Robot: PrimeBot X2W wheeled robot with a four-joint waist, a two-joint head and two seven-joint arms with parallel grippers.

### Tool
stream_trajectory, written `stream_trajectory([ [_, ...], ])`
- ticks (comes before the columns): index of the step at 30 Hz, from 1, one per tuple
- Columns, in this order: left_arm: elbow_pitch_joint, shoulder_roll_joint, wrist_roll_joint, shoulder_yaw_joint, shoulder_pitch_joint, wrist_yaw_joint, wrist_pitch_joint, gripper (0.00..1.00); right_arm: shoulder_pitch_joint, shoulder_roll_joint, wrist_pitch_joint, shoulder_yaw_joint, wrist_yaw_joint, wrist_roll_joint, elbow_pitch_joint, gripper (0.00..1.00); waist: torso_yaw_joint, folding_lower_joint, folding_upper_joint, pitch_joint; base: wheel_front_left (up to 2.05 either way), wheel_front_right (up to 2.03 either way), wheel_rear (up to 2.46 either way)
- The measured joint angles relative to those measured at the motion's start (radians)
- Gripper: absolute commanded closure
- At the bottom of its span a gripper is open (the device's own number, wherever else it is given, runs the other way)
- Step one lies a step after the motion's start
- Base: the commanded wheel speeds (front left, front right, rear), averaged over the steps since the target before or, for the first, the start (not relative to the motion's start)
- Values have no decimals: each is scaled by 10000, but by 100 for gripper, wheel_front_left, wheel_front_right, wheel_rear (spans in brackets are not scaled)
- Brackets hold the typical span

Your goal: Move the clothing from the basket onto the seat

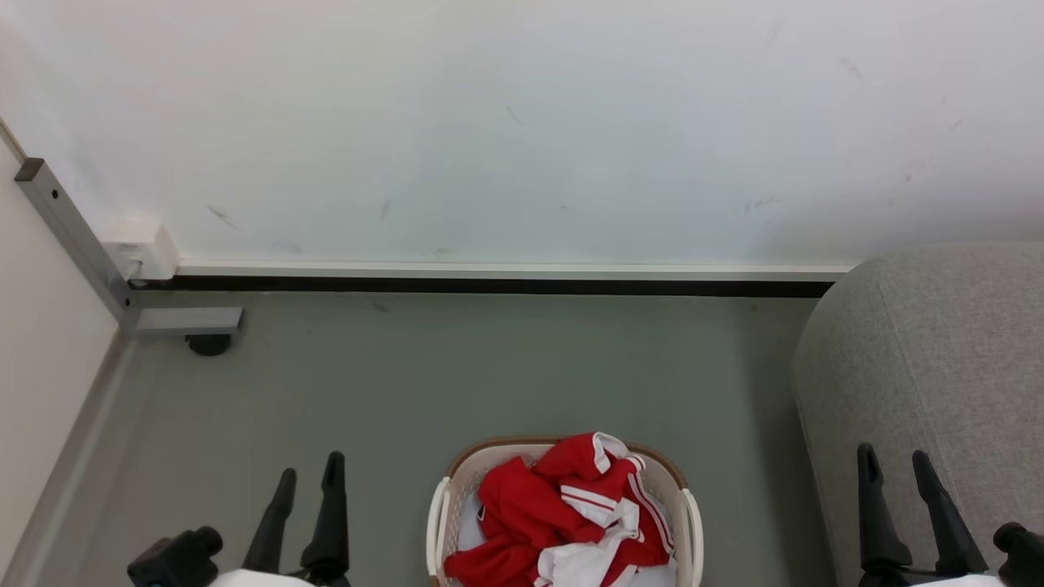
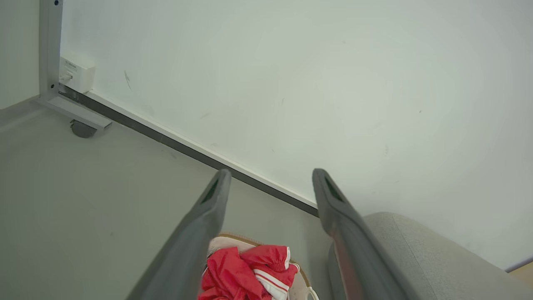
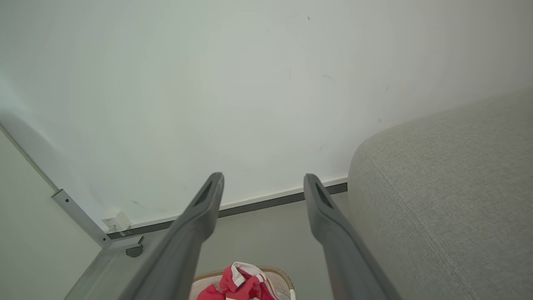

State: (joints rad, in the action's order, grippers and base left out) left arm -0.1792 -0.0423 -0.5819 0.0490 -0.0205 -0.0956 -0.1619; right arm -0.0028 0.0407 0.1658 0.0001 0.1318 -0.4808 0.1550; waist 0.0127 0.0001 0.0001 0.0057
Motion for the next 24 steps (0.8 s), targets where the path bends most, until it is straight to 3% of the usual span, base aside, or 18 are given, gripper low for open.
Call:
stream_trajectory([
  [24, 12, -17, 2293, 222, 113, 82, -550, 0, 143, 35, 523, -96, 0, 1908, 38, 0, 14, 0, 0, -11, 0, 0, 0],
])
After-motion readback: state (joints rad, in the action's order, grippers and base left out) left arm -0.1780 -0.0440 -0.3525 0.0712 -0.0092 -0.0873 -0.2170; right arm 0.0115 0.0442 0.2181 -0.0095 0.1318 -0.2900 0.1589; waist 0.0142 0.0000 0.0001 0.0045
